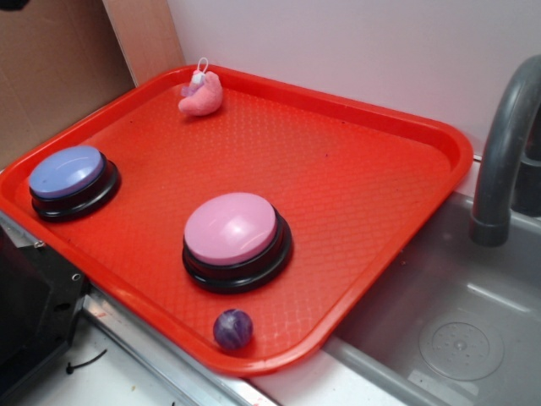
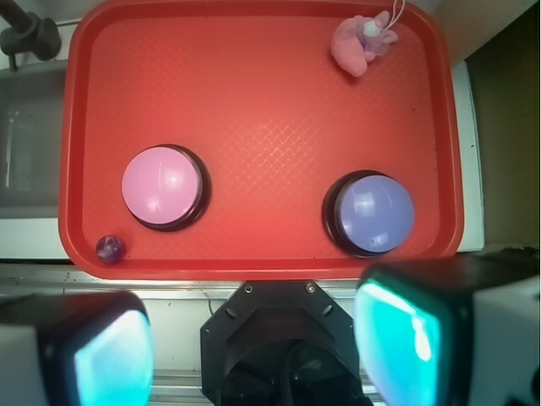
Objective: Push the purple button.
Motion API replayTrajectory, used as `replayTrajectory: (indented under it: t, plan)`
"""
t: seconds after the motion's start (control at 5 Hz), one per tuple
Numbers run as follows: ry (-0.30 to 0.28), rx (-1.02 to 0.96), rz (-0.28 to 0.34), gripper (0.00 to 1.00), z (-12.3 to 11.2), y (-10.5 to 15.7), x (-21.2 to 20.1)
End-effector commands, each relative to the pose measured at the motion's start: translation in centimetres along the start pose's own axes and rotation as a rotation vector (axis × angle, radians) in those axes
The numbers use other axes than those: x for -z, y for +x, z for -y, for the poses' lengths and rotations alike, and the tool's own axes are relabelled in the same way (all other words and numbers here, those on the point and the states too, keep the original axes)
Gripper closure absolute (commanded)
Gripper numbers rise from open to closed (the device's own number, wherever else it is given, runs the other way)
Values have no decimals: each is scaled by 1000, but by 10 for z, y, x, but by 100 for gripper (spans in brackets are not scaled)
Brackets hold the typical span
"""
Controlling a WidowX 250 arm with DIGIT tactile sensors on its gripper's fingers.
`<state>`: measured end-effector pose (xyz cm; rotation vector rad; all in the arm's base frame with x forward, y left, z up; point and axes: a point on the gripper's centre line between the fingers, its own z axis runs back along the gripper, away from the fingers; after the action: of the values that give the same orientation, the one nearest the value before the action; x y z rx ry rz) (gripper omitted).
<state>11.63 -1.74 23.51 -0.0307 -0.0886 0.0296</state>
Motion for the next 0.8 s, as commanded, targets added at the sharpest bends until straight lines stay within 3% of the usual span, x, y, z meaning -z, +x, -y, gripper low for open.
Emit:
replayTrajectory:
  t: [0.0, 0.2, 0.6]
  plan:
    - [0, 0, 0, 0, 0, 0, 0]
    - [26, -64, -4, 0, -43, 12, 32]
    - [72, -286, 15, 0, -90, 18, 91]
